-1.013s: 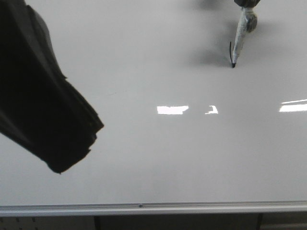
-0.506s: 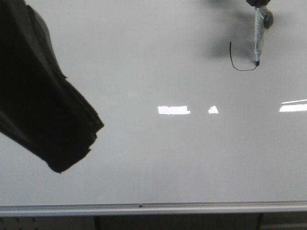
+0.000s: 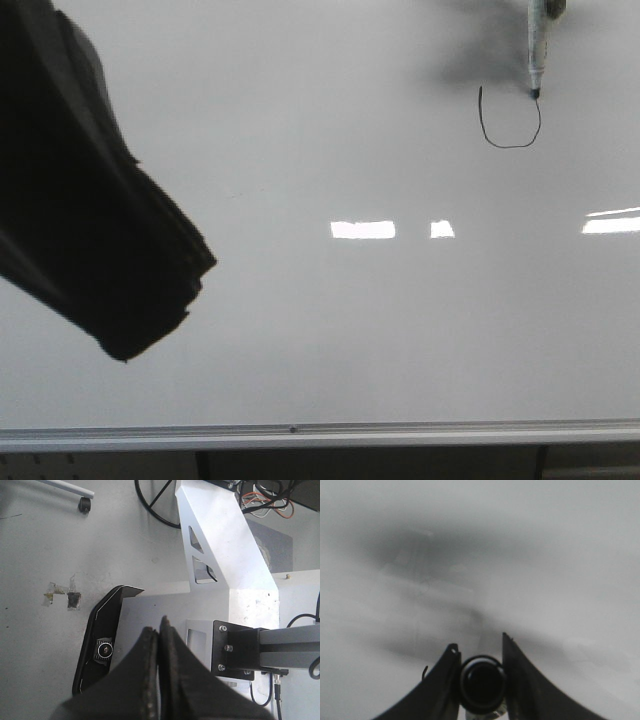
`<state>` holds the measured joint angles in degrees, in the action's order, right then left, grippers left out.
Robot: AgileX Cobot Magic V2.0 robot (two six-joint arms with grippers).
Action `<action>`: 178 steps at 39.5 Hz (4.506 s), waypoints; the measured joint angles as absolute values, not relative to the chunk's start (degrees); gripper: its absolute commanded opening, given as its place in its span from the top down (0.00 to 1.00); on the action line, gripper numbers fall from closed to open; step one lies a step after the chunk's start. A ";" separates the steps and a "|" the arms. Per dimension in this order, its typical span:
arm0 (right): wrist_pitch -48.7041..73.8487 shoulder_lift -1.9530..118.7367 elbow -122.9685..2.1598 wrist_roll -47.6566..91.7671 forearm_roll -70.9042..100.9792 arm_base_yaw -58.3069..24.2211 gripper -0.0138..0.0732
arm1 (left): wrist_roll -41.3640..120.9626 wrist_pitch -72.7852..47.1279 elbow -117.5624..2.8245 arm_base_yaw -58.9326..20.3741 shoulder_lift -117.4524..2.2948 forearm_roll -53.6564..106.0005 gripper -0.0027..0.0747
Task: Write number 0 on whiteboard
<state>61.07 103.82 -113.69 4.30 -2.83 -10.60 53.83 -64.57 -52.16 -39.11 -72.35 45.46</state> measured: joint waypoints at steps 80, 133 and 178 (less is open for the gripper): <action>62.18 74.78 -66.62 37.58 53.87 -19.75 0.92 | 55.29 -42.36 -52.16 -39.11 -72.35 54.57 0.11; 55.33 73.06 -66.49 38.76 54.42 -24.92 0.26 | 55.06 -47.92 -52.16 -39.08 -72.35 46.58 0.99; 18.91 20.13 -26.50 38.10 41.80 -24.92 0.92 | 24.87 -34.30 -52.89 12.90 -76.39 19.60 0.99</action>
